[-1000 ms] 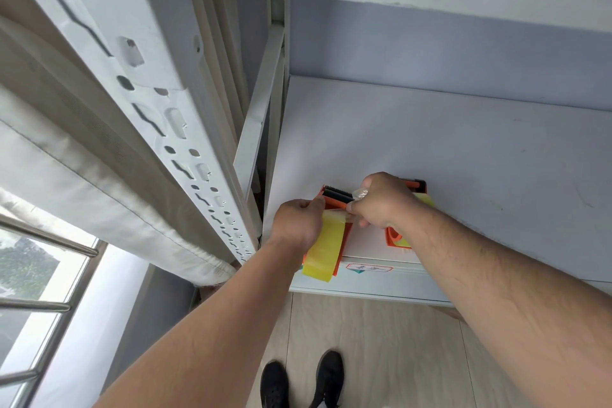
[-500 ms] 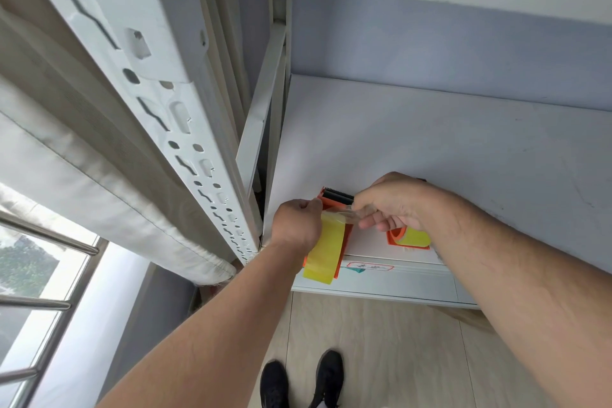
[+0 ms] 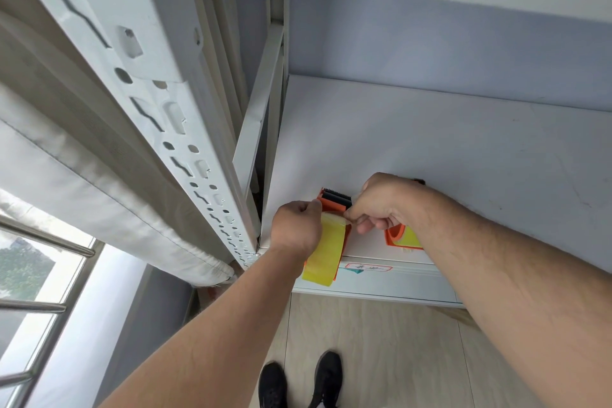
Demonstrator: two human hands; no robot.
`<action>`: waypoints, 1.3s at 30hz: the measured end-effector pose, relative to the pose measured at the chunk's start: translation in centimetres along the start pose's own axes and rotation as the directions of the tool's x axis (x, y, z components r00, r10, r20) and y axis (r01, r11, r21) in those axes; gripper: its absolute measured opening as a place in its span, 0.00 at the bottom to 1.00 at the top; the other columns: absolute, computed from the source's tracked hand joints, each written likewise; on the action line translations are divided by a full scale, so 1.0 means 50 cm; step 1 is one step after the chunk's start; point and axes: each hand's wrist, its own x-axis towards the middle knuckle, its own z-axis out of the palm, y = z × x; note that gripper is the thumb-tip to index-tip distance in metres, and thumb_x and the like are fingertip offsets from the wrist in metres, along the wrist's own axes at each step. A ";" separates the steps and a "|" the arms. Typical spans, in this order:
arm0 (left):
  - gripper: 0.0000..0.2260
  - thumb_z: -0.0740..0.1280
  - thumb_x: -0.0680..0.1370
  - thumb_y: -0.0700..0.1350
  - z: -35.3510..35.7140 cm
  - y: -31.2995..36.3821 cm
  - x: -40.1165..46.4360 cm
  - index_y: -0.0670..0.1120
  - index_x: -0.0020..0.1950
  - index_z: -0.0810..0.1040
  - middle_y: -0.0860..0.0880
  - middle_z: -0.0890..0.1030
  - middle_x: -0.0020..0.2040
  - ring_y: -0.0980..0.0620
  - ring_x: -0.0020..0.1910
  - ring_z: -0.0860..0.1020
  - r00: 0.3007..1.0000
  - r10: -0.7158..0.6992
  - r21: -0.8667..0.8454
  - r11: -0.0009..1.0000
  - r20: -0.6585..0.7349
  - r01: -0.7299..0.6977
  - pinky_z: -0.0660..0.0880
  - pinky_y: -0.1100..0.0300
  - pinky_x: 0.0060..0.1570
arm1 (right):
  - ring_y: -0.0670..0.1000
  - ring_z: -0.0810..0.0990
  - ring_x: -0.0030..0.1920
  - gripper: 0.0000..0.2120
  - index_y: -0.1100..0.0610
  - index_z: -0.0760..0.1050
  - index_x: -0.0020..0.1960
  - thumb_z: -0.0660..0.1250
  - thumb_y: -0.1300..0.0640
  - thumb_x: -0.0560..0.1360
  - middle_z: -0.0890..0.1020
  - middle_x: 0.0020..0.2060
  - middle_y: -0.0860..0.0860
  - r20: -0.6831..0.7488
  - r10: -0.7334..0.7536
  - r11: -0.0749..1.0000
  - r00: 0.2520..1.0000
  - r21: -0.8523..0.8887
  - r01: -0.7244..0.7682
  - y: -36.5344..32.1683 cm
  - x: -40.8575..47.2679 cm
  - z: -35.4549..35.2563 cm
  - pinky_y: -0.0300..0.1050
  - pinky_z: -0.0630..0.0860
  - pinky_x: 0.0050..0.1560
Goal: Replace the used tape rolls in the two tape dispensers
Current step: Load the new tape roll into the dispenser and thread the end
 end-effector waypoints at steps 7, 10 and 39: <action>0.15 0.63 0.83 0.48 -0.003 -0.001 0.010 0.46 0.36 0.73 0.47 0.67 0.31 0.47 0.30 0.63 1.000 0.005 0.011 1.000 0.020 -0.006 0.60 0.59 0.29 | 0.52 0.76 0.39 0.05 0.60 0.81 0.45 0.75 0.60 0.74 0.85 0.26 0.52 -0.047 0.042 0.994 0.998 -0.096 -0.047 -0.015 0.021 -0.003 0.41 0.66 0.31; 0.15 0.64 0.82 0.49 -0.008 -0.001 0.015 0.46 0.36 0.75 0.47 0.69 0.32 0.47 0.31 0.65 1.000 0.003 0.033 0.999 0.022 -0.003 0.61 0.58 0.30 | 0.52 0.75 0.36 0.09 0.61 0.80 0.45 0.78 0.58 0.72 0.85 0.24 0.50 -0.069 -0.013 0.990 0.998 -0.142 0.003 -0.029 0.030 -0.019 0.44 0.70 0.36; 0.16 0.71 0.80 0.56 -0.030 -0.014 -0.013 0.49 0.63 0.82 0.51 0.87 0.50 0.53 0.44 0.86 0.969 -0.013 -0.113 0.993 0.247 0.042 0.82 0.60 0.42 | 0.52 0.81 0.43 0.05 0.63 0.78 0.50 0.71 0.70 0.78 0.80 0.43 0.59 0.083 -0.181 0.942 0.980 0.300 0.148 -0.043 0.077 -0.100 0.48 0.85 0.46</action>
